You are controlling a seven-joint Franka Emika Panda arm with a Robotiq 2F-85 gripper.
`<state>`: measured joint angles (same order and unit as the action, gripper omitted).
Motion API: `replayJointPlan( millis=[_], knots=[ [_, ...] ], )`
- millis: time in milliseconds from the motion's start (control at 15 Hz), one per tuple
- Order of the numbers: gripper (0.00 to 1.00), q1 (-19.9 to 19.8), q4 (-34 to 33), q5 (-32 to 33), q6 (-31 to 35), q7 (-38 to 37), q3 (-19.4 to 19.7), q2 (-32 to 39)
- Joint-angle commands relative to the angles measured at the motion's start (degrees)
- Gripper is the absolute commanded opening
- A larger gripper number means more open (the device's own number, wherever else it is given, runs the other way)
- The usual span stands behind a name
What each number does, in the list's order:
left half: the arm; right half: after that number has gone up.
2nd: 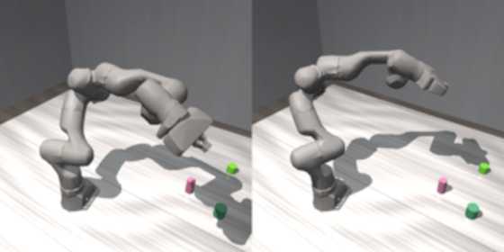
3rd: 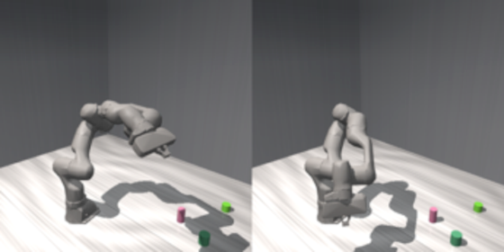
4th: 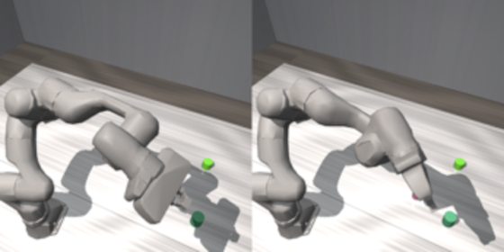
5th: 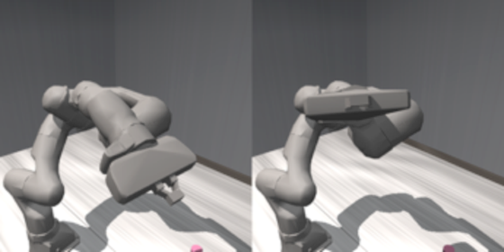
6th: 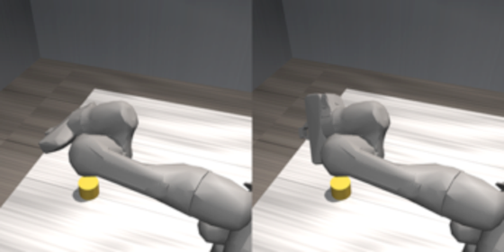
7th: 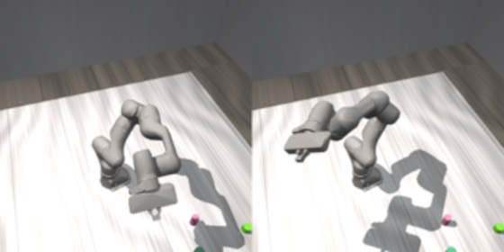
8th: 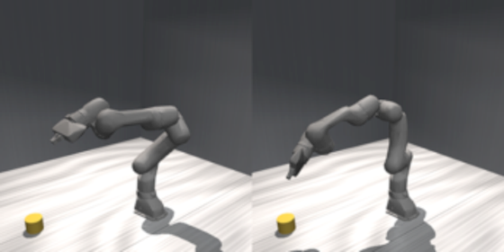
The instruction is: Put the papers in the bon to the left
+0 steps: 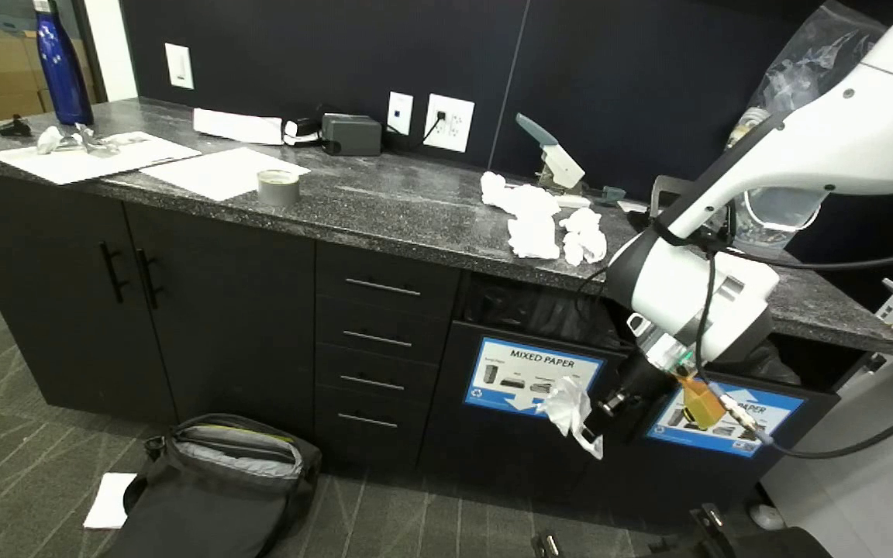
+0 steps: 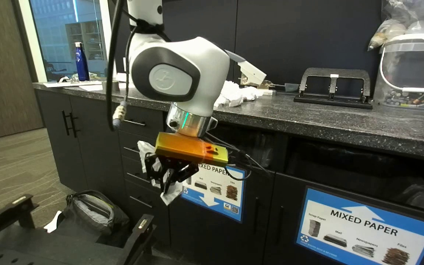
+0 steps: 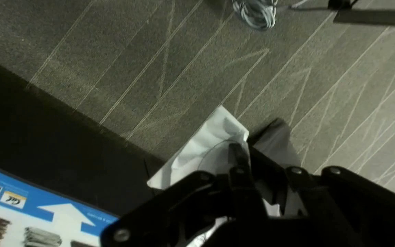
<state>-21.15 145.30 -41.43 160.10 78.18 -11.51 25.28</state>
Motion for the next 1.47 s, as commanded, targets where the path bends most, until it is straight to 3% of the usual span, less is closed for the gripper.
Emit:
replayJointPlan(
  millis=[0, 467, 800, 1000, 1067, 1133, 1400],
  knots=[
    [0.05, -3.84, -6.43, -11.22, 6.46, 2.37, -5.82, 4.34],
    [0.05, -7.51, -27.48, -22.37, 19.92, 2.19, -10.42, 18.00],
    [0.05, -9.40, -43.53, -23.15, 29.41, 0.77, -13.42, 28.46],
    [0.05, -10.98, -48.27, -21.57, 37.15, -0.81, -16.66, 34.09],
    [0.32, -11.08, -49.37, -20.89, 39.45, -2.07, -17.41, 35.49],
    [0.32, -11.77, -49.65, -20.11, 41.47, -3.86, -18.86, 36.26],
    [0.61, -14.99, -49.04, -13.41, 48.77, -12.38, -23.96, 38.92]
  ],
)
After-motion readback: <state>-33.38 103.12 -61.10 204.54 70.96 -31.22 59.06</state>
